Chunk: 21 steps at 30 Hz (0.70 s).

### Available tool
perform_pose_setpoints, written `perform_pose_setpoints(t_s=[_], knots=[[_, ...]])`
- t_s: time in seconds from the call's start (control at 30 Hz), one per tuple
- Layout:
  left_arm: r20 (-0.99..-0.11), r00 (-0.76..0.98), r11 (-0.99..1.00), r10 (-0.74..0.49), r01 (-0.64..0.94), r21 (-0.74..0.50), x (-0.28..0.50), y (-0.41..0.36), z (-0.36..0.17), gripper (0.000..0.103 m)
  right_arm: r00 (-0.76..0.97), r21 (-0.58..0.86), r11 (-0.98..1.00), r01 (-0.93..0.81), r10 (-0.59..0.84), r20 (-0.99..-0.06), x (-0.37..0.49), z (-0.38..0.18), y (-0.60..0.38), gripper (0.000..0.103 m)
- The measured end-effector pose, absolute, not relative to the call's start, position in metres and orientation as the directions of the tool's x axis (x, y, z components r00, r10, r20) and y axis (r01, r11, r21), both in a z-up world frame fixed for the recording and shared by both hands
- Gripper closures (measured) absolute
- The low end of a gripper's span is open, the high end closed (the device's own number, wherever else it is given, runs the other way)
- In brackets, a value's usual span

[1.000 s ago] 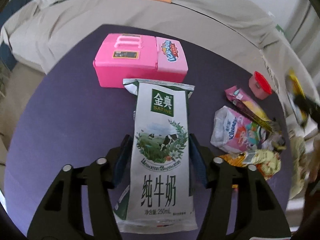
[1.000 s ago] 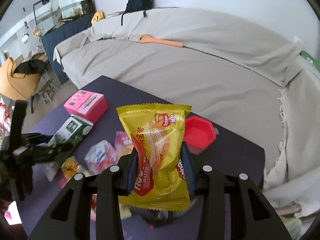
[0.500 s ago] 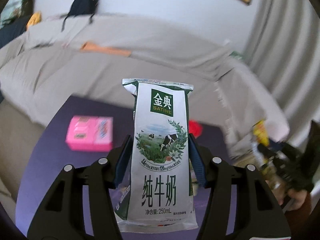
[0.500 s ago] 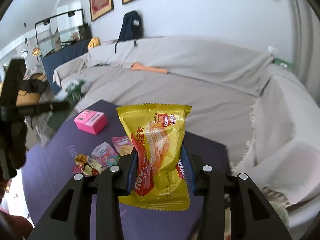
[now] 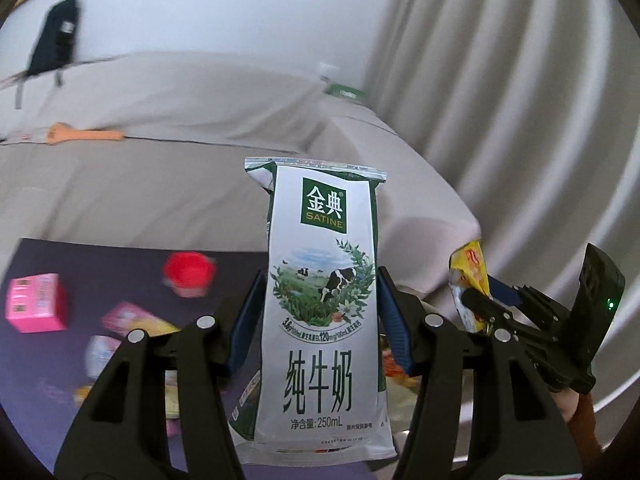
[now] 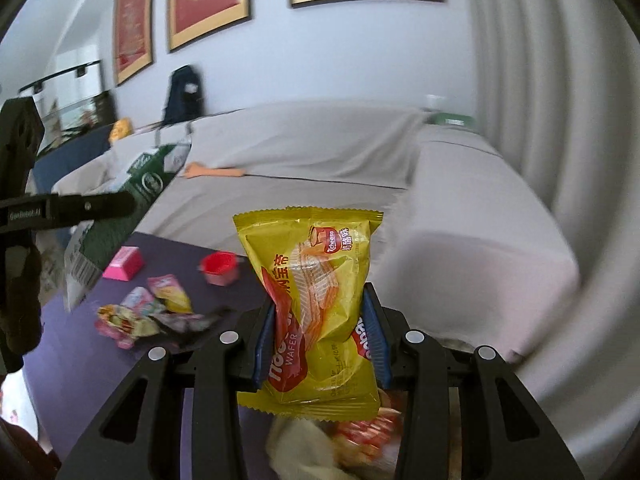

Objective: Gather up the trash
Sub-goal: 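Carry the milk carton with the left gripper while the right gripper carries the wafer packet to the bag, then lower the milk carton into the trash bag and open the left gripper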

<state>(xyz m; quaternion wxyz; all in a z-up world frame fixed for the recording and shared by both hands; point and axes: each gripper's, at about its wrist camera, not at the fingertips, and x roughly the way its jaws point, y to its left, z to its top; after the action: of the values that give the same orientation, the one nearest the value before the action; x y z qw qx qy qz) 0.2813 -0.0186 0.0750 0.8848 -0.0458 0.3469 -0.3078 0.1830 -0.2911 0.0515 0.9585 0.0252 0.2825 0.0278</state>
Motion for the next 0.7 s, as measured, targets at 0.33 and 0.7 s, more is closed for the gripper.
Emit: perform_pose_setpoints(t_s=[0.33, 0.7], knots=[[-0.597, 0.414, 0.692, -0.687, 0.623, -0.364, 0.262, -0.117, 0.043, 0.051, 0.832, 0.075, 0.989, 0.129, -0.066, -0.551, 0.129, 0.036, -0.366, 0.065], [-0.615, 0.351, 0.66, -0.706, 0.64, -0.393, 0.255, -0.168, 0.006, 0.05, 0.808, 0.092, 0.972, 0.218, -0.127, -0.576, 0.107, 0.013, -0.406, 0.065]])
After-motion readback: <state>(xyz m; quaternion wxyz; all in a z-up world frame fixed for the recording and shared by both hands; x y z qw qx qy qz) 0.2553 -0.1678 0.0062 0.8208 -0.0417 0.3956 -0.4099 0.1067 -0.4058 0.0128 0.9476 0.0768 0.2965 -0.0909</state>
